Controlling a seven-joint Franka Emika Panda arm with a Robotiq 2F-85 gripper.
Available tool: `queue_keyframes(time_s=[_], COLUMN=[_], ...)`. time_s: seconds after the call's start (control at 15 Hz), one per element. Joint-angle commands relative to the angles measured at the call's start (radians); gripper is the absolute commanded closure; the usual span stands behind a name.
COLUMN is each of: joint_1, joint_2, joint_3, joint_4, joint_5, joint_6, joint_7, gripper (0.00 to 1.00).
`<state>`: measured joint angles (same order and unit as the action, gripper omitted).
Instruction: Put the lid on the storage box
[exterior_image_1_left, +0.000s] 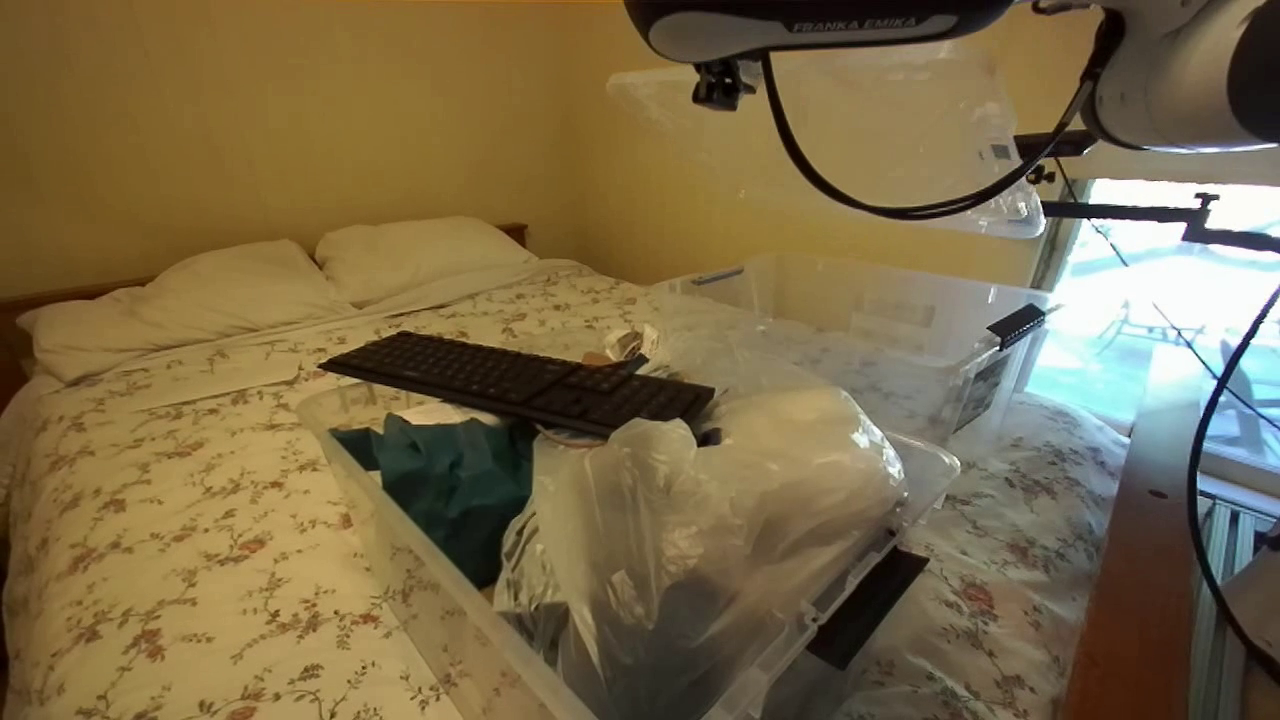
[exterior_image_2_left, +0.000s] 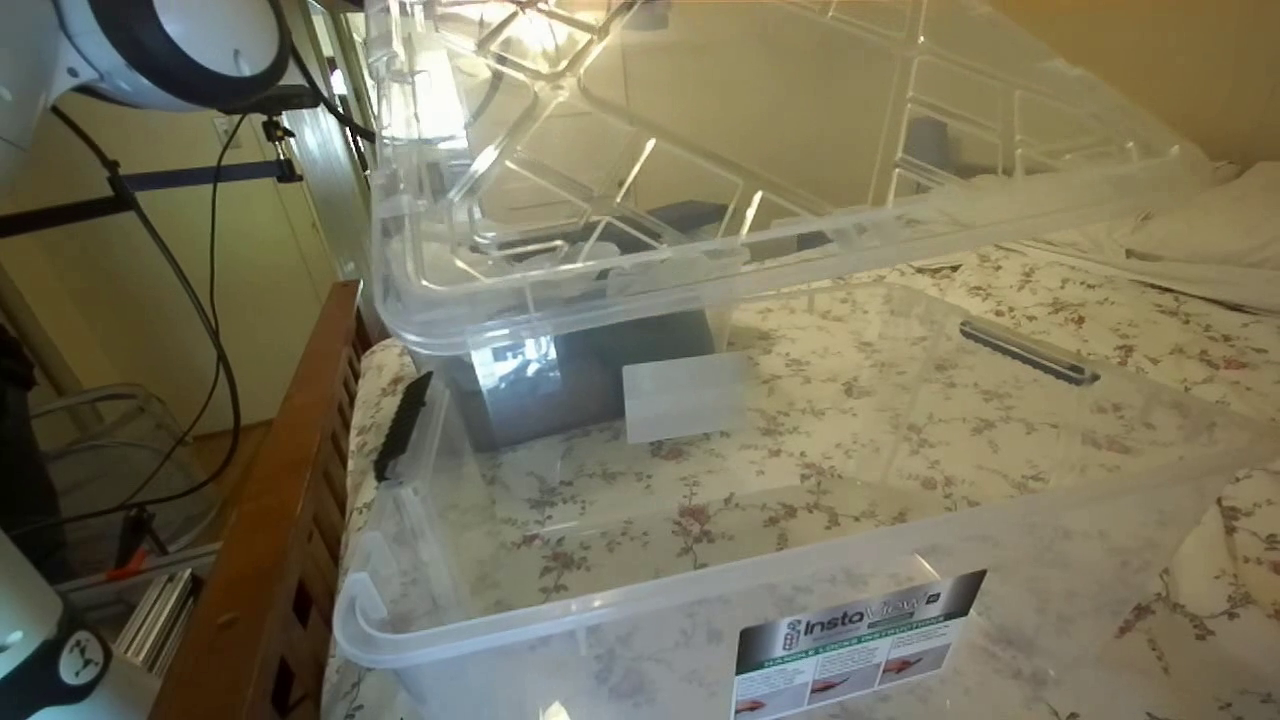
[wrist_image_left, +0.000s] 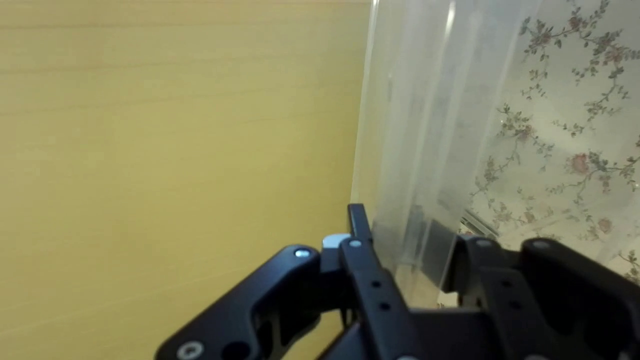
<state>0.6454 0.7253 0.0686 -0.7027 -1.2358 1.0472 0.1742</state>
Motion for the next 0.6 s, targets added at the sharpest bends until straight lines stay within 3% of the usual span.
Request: queue_keyframes(time_s=[0.0, 0.2, 0.27, 0.53], joint_1=[-0.006, -0.019, -0.020, -0.050], joint_2=[0.009, 0.018, 0.018, 0.017], joint_3=[-0.001, -0.001, -0.001, 0.013], joint_4=[0.000, 0.000, 0.001, -0.103], joint_5=[0.002, 0.004, 0.004, 0.011], joint_6=[0.001, 0.001, 0.001, 0.059], joint_7=[0.023, 0.053, 0.054, 0.054], gripper=[0.75, 0.75, 0.94, 0.94])
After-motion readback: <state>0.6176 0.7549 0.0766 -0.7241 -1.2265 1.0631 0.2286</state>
